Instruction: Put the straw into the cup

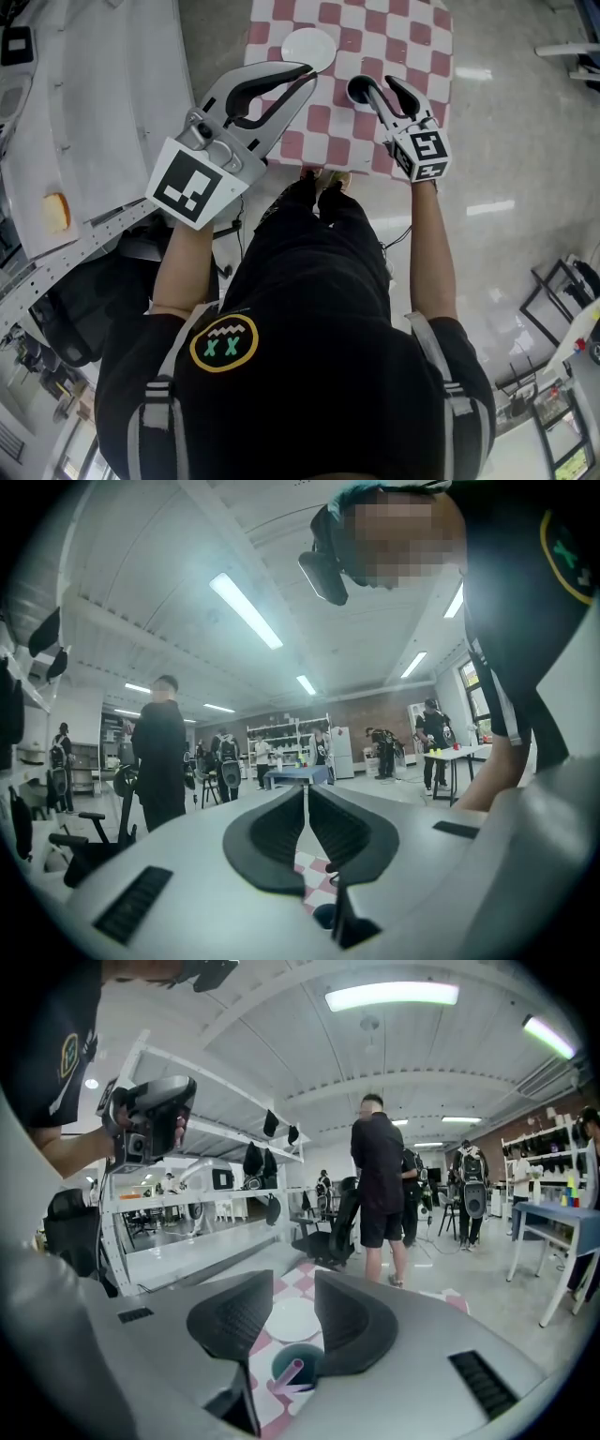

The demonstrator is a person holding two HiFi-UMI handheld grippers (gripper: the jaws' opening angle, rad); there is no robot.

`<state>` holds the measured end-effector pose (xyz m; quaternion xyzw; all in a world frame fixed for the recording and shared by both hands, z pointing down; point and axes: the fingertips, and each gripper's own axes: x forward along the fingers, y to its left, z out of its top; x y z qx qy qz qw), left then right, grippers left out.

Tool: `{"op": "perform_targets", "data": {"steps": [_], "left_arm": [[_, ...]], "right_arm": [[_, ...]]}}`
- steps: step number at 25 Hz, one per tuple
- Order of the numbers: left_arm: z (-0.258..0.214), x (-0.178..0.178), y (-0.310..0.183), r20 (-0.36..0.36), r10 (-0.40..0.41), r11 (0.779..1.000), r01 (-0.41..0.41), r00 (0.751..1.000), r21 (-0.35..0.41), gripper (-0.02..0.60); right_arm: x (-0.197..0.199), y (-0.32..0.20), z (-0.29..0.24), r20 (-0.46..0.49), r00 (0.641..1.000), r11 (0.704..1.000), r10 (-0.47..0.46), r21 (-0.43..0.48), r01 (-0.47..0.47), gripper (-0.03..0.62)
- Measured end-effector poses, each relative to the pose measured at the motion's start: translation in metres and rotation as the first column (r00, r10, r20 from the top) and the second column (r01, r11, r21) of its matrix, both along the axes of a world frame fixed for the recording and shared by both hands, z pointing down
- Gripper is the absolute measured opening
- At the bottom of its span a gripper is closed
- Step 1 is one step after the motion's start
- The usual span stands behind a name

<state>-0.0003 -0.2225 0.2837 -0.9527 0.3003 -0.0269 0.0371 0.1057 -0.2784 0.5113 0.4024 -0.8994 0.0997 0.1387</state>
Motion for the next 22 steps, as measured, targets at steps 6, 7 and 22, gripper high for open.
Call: {"op": "perform_targets", "data": {"steps": [6,7,22], "left_arm": [[-0.008,0.007,0.006,-0.009,0.024,0.999,-0.024,1.000,0.021,0.032],[-0.010,0.008,0.007,-0.011,0.028,0.999,-0.027,1.000,0.024,0.031],[-0.032,0.023,0.024,-0.029,0.077,0.995,-0.075,0.997,0.061,0.031]], "right_arm": [[0.000,0.020,-0.071,0.001,0.999,0.990,-0.036,0.133,0.035,0.170],[-0.001,0.025,-0.086,0.007,0.999,0.986,-0.045,0.160,0.043,0.170],[-0.008,0.107,-0.245,0.013,0.993,0.918,-0.117,0.383,0.103,0.141]]}}
